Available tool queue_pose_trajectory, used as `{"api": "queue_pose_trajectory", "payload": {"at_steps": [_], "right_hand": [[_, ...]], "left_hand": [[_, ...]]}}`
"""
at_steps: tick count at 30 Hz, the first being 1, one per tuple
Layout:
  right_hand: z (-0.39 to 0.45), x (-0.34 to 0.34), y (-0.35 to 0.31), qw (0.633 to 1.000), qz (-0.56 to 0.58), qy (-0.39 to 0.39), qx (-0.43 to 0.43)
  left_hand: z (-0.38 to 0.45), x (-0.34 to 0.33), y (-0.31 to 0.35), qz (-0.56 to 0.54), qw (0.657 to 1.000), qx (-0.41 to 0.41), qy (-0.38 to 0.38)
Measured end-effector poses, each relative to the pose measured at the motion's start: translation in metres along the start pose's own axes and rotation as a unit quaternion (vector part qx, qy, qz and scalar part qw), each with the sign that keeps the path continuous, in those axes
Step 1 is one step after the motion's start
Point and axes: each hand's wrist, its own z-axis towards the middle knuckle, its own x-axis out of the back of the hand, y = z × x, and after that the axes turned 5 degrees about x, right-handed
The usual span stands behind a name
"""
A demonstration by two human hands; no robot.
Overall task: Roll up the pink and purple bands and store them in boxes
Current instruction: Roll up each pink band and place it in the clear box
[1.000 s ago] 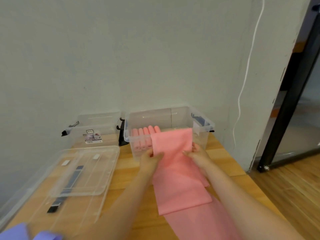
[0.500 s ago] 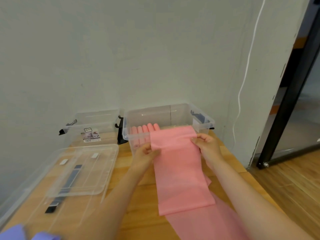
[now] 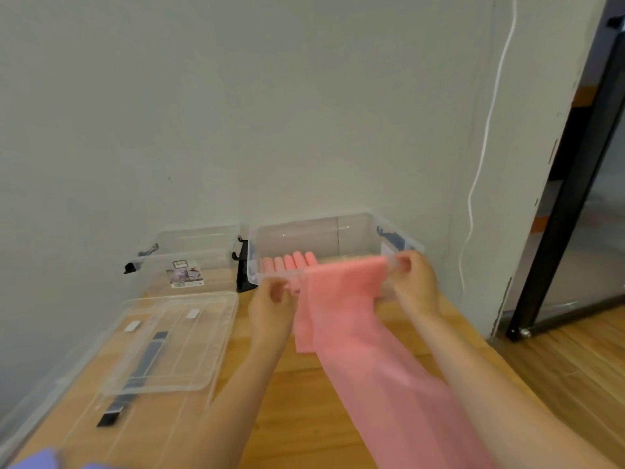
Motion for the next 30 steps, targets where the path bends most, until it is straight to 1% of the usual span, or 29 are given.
{"api": "queue_pose_trajectory", "payload": {"at_steps": [1,2,4,5,6,7,9,11,12,14,15,17,19,20,21,22,24,26,27,28,29,30], "right_hand": [[-0.013,0.002,0.011,1.0,-0.005,0.006,-0.027],[-0.023,0.003,0.023,0.997,0.004,-0.013,-0.073],[-0.038,-0.001,0.041,0.981,0.005,-0.112,-0.159],[-0.043,-0.002,0.046,0.971,-0.001,-0.161,-0.177],[-0.047,-0.004,0.047,0.964,-0.002,-0.194,-0.182],[-0.049,-0.007,0.046,0.96,0.002,-0.217,-0.178],[-0.054,-0.011,0.037,0.955,-0.007,-0.259,-0.145],[-0.061,-0.011,0.031,0.949,-0.077,-0.298,-0.076],[-0.066,-0.009,0.03,0.943,-0.117,-0.309,-0.04],[-0.072,-0.001,0.032,0.939,-0.147,-0.31,0.003],[-0.073,0.003,0.036,0.945,-0.135,-0.298,-0.008],[-0.067,0.009,0.04,0.959,-0.064,-0.262,-0.083],[-0.058,0.011,0.038,0.955,0.034,-0.245,-0.165],[-0.054,0.011,0.037,0.948,0.087,-0.236,-0.196],[-0.05,0.011,0.033,0.939,0.144,-0.221,-0.22],[-0.047,0.01,0.03,0.929,0.194,-0.204,-0.24],[-0.042,0.006,0.024,0.906,0.255,-0.193,-0.277],[-0.042,0.002,0.018,0.869,0.324,-0.203,-0.314],[-0.042,0.0,0.017,0.848,0.358,-0.203,-0.333],[-0.042,0.0,0.015,0.837,0.383,-0.198,-0.338],[-0.04,0.0,0.013,0.836,0.399,-0.186,-0.327],[-0.036,0.001,0.011,0.844,0.413,-0.17,-0.298]], "left_hand": [[-0.007,-0.002,-0.014,-0.001,1.0,0.027,0.003],[-0.012,-0.005,-0.026,0.0,0.998,0.063,-0.011],[-0.014,-0.014,-0.04,0.017,0.986,0.146,-0.076],[-0.014,-0.018,-0.041,0.02,0.979,0.168,-0.113],[-0.012,-0.022,-0.041,0.013,0.975,0.171,-0.142],[-0.01,-0.026,-0.04,0.004,0.972,0.168,-0.162],[-0.005,-0.035,-0.037,0.007,0.973,0.154,-0.171],[-0.005,-0.041,-0.036,0.022,0.978,0.144,-0.149],[-0.005,-0.043,-0.038,0.005,0.979,0.154,-0.137],[-0.007,-0.045,-0.037,-0.044,0.975,0.169,-0.14],[-0.008,-0.044,-0.036,-0.051,0.976,0.151,-0.146],[-0.013,-0.041,-0.029,-0.03,0.984,0.067,-0.16],[-0.015,-0.04,-0.021,-0.014,0.987,-0.024,-0.157],[-0.018,-0.039,-0.016,-0.014,0.986,-0.048,-0.158],[-0.019,-0.038,-0.012,-0.027,0.985,-0.051,-0.164],[-0.022,-0.037,-0.005,-0.059,0.982,-0.039,-0.176],[-0.024,-0.035,0.003,-0.167,0.964,0.022,-0.204],[-0.024,-0.032,0.006,-0.27,0.926,0.108,-0.242],[-0.023,-0.029,0.007,-0.305,0.905,0.137,-0.263],[-0.022,-0.026,0.008,-0.32,0.893,0.145,-0.28],[-0.021,-0.023,0.008,-0.314,0.892,0.138,-0.295],[-0.018,-0.02,0.009,-0.3,0.894,0.127,-0.307]]}}
